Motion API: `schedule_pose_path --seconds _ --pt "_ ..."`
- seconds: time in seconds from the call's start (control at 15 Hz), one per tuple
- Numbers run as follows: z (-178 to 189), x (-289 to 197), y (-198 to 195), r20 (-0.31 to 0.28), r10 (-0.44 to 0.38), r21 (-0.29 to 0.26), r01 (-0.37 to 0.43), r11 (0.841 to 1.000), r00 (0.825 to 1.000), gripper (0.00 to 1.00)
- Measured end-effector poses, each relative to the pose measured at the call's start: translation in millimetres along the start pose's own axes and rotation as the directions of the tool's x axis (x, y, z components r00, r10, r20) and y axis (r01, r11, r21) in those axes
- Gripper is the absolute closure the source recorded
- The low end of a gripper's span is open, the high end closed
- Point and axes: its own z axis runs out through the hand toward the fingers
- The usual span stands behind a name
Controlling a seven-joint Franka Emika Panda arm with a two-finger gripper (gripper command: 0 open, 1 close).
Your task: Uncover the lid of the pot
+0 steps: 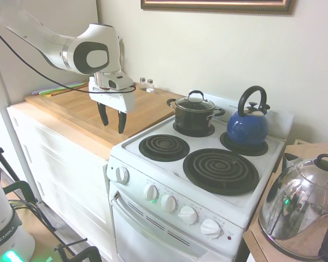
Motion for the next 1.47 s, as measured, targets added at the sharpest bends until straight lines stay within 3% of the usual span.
schedule_pose_path --seconds 0.13,0.4,0.53,0.73,0.8,0.93,1.13,1.27,1.33,1.47 --pt "-1.3 0.6 -0.9 0.005 0.007 0.007 -0.008 1.0 1.0 0.0" --pt "-57.6 25.5 -19.0 0.03 0.09 0.117 -0.093 0.989 0.996 0.0" --pt "-96.9 49.0 -30.9 0.007 0.18 0.175 -0.178 0.968 0.984 0.0" --pt "-116.3 79.8 -68.8 -0.03 0.328 0.21 -0.315 0.926 0.944 0.0" --pt "-112.5 92.0 -82.6 -0.056 0.378 0.211 -0.359 0.909 0.924 0.0" --pt "-100.7 118.5 -105.2 -0.119 0.485 0.219 -0.453 0.864 0.867 0.0" --pt "-99.0 164.5 -115.1 -0.174 0.634 0.258 -0.586 0.768 0.754 0.0" --pt "-105.4 193.2 -113.8 -0.178 0.702 0.291 -0.644 0.707 0.69 0.0" --pt "-105.8 205.1 -115.6 -0.179 0.722 0.298 -0.663 0.687 0.668 0.0" --pt "-97.7 223.8 -125.3 -0.182 0.746 0.292 -0.689 0.663 0.641 0.0"
